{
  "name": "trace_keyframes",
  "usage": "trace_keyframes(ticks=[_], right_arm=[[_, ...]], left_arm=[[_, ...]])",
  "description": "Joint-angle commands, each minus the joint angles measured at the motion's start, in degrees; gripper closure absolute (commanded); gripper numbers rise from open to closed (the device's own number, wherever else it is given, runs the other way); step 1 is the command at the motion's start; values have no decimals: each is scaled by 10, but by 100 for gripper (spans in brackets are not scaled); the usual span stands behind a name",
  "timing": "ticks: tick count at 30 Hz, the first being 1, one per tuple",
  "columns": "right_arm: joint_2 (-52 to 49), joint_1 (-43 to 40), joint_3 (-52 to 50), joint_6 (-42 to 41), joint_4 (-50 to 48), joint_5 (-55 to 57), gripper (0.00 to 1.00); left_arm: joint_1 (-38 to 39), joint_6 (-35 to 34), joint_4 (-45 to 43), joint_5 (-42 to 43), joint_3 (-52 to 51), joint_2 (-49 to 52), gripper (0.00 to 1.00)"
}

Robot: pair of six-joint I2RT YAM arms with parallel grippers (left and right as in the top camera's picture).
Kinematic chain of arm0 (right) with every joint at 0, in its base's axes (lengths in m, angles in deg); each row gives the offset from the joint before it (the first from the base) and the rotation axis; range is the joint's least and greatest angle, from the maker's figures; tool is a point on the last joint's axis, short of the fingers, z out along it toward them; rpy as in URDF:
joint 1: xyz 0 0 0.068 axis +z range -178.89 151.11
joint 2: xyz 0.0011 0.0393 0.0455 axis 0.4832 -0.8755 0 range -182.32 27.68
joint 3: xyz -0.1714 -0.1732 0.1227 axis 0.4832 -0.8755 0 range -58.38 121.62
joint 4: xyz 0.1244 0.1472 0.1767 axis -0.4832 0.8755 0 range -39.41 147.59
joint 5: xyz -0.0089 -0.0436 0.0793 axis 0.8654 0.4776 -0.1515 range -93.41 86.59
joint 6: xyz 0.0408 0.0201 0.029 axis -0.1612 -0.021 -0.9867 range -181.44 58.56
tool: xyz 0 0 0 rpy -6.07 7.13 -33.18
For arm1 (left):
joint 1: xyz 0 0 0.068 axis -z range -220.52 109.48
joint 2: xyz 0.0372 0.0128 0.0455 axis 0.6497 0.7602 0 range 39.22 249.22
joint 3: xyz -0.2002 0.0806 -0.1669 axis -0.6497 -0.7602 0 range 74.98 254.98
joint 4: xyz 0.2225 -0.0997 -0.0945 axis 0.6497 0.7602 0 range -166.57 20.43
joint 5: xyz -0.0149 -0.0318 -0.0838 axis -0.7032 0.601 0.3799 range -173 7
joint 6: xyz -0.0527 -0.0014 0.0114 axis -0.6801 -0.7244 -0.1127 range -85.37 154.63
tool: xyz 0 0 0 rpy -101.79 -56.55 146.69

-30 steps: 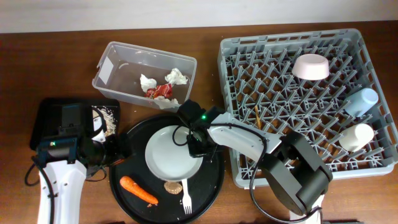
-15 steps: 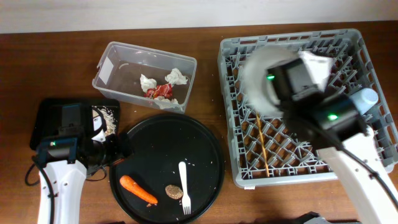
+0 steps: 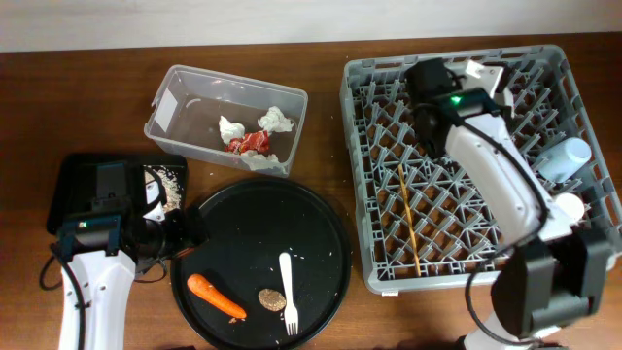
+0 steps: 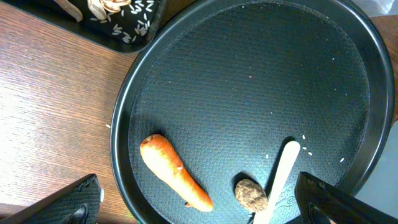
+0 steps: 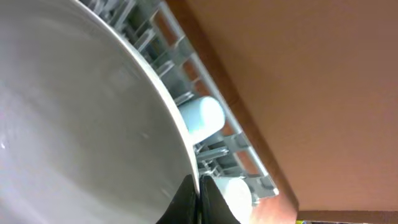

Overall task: Sort waste into correct bins and load items into the dishwasher rack
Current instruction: 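Stand the white plate upright in the rack's left side, release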

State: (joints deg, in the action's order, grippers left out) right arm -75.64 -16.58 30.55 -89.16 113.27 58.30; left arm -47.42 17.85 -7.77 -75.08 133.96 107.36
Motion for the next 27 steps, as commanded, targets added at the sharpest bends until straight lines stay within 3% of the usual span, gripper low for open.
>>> trace_keyframes(ticks=[1, 9, 11, 12, 13, 14, 18, 21, 25, 27], right_arm=[[-18, -3, 0, -17, 0, -29, 96], [-18, 59, 0, -16, -6, -192, 91], [-18, 97, 0, -17, -6, -215, 79], [-18, 108, 0, -17, -6, -217, 68], [-18, 121, 0, -17, -5, -227, 47], [-18, 130, 0, -17, -4, -243, 41], [-8, 140, 0, -17, 21, -290, 36], [74, 139, 7, -17, 41, -324, 34], [216, 118, 8, -17, 99, -383, 11], [253, 87, 8, -14, 151, -419, 8]], left_arm=[[-3, -5, 0, 2, -3, -3, 1], [-3, -5, -6, 2, -3, -3, 1], [-3, -5, -6, 2, -3, -3, 1], [-3, -5, -6, 2, -3, -3, 1], [-3, -5, -6, 2, -3, -3, 1], [-3, -5, -6, 2, -3, -3, 1], [-3, -5, -6, 2, -3, -3, 1], [-3, -5, -5, 2, -3, -3, 1], [-3, -6, 14, 2, -12, -3, 1], [-3, -6, 30, 20, -35, -3, 1]])
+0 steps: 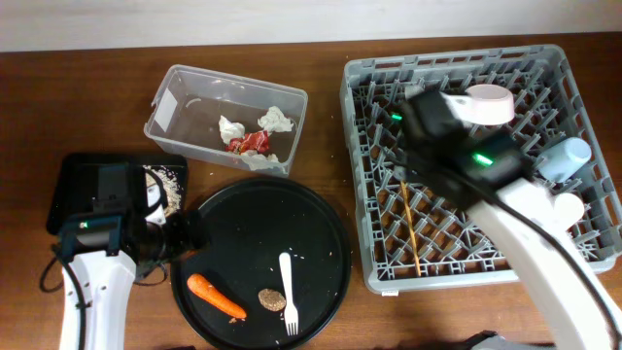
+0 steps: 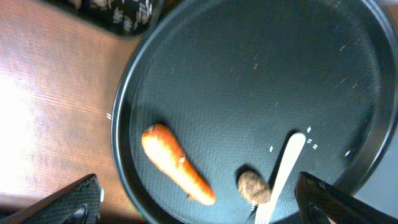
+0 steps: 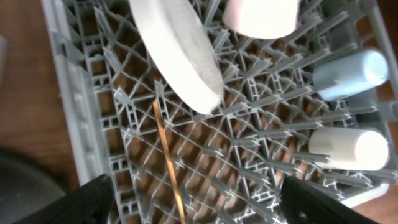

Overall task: Sort waste into correct bins and load items into the dishwasher rack
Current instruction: 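Stand the white plate upright in the rack's left side, release, then grasp the orange carrot on the round tray with the left gripper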

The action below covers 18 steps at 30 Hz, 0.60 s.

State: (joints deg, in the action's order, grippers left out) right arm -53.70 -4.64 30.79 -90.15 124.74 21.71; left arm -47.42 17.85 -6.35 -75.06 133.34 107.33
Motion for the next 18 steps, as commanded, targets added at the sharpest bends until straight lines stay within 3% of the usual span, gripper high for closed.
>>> trace_keyframes(ticks=[1, 5, 8, 16, 18], right_arm=[[40, -43, 5, -5, 55, -54, 8], [44, -78, -5, -4, 102, -55, 7], [41, -78, -5, -4, 103, -59, 7], [41, -78, -5, -4, 106, -68, 7], [41, -78, -5, -4, 108, -68, 7]], left_arm=[[-2, -7, 16, 40, -44, -3, 1], [-2, -89, -15, 58, -162, -3, 1], [-2, -111, -83, 63, -216, -3, 1], [-2, -150, -155, 63, -272, -2, 3], [-2, -151, -178, 62, -273, -2, 9]])
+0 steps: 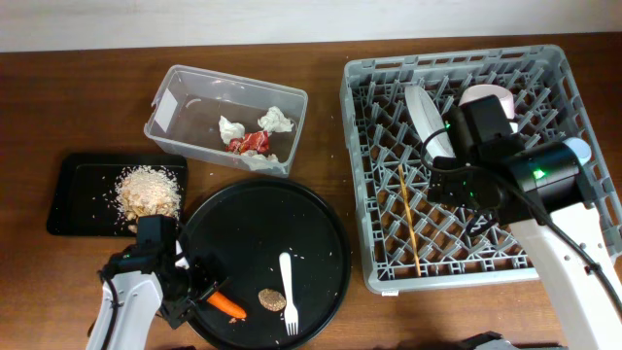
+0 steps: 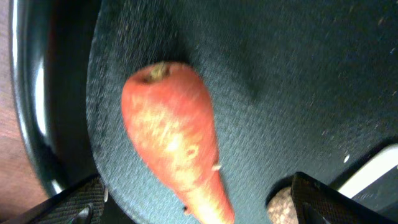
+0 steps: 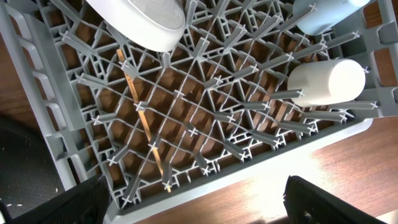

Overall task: Sort waste into correct bins and load items into the dishwasher rack
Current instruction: 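Grasp the orange carrot on the round tray with the left gripper, then carry the carrot left and drop it onto the small black tray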

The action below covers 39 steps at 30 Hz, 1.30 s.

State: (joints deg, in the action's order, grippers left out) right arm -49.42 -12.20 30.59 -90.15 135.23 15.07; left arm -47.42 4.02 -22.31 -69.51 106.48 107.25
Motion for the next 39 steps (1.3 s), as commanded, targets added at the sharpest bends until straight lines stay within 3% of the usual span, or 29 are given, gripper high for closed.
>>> trace_keyframes(ticks=[1, 4, 5, 9, 16, 21, 23, 28, 33, 36, 39], right_arm=[[-2, -3, -3, -4, 7, -1, 7], [-1, -3, -3, -4, 17, -1, 7], [-1, -3, -3, -4, 20, -1, 7], [-1, -3, -3, -4, 25, -16, 7], [-1, -3, -3, -5, 26, -23, 7], [-1, -3, -3, -5, 26, -23, 7], [-1, -3, -3, -5, 26, -25, 7], [-1, -3, -3, -5, 28, -25, 7], [-1, -3, -3, -5, 30, -24, 7], [-1, -3, -3, -5, 32, -24, 7], [-1, -3, -3, -5, 37, -24, 7]], left_arm=[[-2, -13, -29, 6, -4, -1, 11], [-2, -13, -43, 7, -4, -1, 42], [-2, -13, -42, 7, -4, -1, 45], [-2, -25, -61, 5, -34, -1, 39], [-2, -33, -89, 7, -43, -1, 40], [-2, -33, -93, 7, -43, -1, 67], [-2, -33, -94, 9, -43, -1, 73], [-2, -32, -94, 24, -23, -1, 75], [-3, 21, -40, 17, 132, -1, 82], [-23, 35, -45, -70, 233, -1, 83], [-87, 54, -92, -83, 262, -1, 90]])
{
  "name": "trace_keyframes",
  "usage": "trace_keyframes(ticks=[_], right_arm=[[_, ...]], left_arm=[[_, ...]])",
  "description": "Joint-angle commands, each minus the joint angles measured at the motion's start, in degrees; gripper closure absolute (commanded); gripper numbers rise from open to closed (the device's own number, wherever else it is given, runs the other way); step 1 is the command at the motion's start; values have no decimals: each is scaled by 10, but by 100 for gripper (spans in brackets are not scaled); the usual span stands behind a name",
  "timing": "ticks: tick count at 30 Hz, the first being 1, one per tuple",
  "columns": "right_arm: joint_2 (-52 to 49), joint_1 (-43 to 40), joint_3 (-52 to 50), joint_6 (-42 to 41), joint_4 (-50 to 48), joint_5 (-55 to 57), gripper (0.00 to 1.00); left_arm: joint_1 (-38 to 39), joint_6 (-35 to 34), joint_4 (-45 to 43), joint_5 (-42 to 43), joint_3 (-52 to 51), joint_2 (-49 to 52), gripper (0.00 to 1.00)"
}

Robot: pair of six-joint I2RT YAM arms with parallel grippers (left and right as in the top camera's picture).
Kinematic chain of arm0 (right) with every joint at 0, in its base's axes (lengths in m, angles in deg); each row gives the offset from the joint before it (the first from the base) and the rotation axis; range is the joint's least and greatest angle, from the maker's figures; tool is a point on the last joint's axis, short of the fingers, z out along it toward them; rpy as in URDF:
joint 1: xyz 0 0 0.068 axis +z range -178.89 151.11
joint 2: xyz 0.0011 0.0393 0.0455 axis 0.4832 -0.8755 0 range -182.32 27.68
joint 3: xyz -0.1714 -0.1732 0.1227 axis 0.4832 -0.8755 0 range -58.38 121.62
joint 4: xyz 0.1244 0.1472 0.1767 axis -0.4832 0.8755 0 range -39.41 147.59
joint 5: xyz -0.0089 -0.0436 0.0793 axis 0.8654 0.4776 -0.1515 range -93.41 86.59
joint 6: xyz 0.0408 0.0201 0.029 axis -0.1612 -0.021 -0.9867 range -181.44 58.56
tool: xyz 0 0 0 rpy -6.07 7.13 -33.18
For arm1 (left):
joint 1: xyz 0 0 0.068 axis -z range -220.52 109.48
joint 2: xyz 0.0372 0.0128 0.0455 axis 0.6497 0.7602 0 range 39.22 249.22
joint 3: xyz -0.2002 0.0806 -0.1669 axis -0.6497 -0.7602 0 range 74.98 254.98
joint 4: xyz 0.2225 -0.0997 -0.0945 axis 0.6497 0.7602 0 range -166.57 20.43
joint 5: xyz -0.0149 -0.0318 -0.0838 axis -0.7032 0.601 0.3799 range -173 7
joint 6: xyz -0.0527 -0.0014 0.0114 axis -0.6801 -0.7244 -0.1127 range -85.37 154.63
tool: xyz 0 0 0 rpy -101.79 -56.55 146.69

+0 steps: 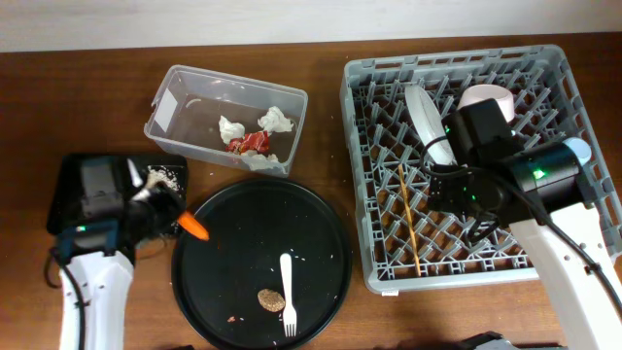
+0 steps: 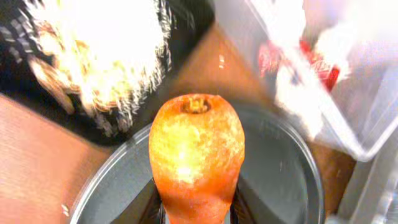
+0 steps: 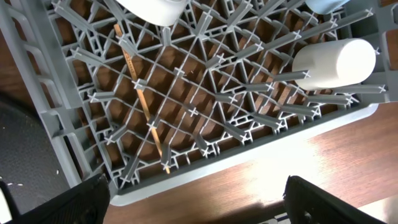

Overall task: Sort waste into correct bins and load items into the dishwasher rack
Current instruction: 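Carry the carrot left and drop it onto the small black tray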

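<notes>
My left gripper is shut on an orange carrot, stem end pointing away from the camera. In the overhead view the carrot hangs over the left rim of the round black tray, beside the black food tray with rice. A white fork and a brown lump lie on the round tray. My right gripper stands open above the front of the grey dishwasher rack. The rack holds a white plate.
A clear bin with crumpled paper waste stands behind the round tray. In the rack lie a wooden chopstick, a pink cup, a white cup and a pale blue cup. Brown tabletop lies in front of the rack.
My left gripper was open low on the round tray with the carrot between its fingers. Now it is shut on the carrot, raised at the tray's left rim. The right arm barely moved.
At first my right gripper held the white plate over the rack and my left hung open above the round tray. Then the plate stood in the rack with the right gripper open. Later my left gripper was down at the carrot, and now holds it raised.
</notes>
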State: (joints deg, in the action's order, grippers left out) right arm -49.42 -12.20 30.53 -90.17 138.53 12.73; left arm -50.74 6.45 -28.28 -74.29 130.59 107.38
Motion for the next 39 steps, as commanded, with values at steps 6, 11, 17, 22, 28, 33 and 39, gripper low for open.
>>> trace_keyframes(ticks=[6, 11, 17, 22, 28, 33, 39], right_arm=[[-1, -3, -2, -4, 4, -1, 7], [-1, -3, -2, -4, 11, -1, 7], [-1, -3, -2, -4, 12, -1, 7], [-1, -3, -2, -4, 12, -1, 7], [-1, -3, -2, -4, 10, -1, 7], [-1, -3, -2, -4, 8, -1, 7], [-1, -3, -2, -4, 10, -1, 7]], left_arm=[[-162, 30, -108, -36, 21, 107, 96], [-213, 30, -173, -36, 21, 219, 96], [-245, 30, -204, -36, 21, 247, 59], [-245, 30, -197, 9, 25, 247, 4], [-158, 35, -121, 55, 59, 176, 1], [203, 53, 57, 29, 39, 184, 1], [346, 8, 72, 117, -34, 218, 1]])
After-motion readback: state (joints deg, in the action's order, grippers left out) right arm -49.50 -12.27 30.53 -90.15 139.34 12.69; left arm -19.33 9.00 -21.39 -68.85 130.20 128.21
